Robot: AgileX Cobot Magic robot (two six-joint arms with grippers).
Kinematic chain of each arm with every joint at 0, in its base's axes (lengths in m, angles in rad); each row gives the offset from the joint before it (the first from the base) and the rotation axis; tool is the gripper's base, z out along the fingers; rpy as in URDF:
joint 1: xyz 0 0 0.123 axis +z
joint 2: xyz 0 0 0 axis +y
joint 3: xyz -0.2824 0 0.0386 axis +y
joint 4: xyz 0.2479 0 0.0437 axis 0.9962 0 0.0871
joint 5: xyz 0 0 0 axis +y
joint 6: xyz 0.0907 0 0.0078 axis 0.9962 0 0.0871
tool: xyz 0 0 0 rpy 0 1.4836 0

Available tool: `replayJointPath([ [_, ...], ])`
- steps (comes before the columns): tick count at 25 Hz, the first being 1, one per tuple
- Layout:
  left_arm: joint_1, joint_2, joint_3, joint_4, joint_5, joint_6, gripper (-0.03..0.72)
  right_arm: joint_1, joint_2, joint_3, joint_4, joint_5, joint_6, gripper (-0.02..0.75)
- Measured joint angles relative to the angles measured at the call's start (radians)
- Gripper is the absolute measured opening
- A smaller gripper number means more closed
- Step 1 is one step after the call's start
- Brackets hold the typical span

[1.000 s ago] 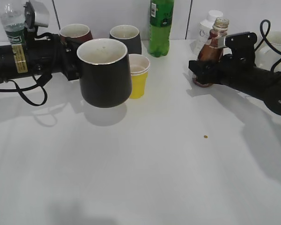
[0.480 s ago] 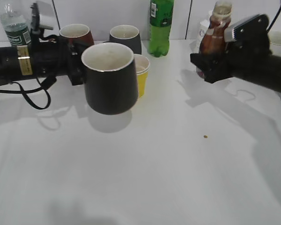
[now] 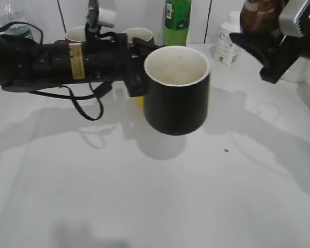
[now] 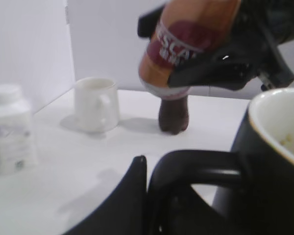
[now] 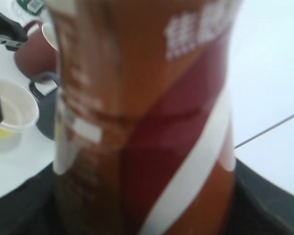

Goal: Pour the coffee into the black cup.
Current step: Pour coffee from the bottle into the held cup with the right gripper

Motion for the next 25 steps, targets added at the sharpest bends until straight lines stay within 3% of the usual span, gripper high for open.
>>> replayJointPath([
  [6,-0.094,0.004,-0.025,-0.065,0.045,0.0,0.039,0.0,-0.102,0.001,-0.019,0.008,-0.149,0.533],
  [12,-0.145,0.022,-0.047,-0.082,0.093,0.0,0.039,0.0,-0.108,0.001,-0.026,0.011,-0.307,0.533],
  [25,-0.167,0.022,-0.062,-0.033,0.102,0.0,0.039,0.0,-0.108,0.001,-0.027,0.016,-0.598,0.533],
])
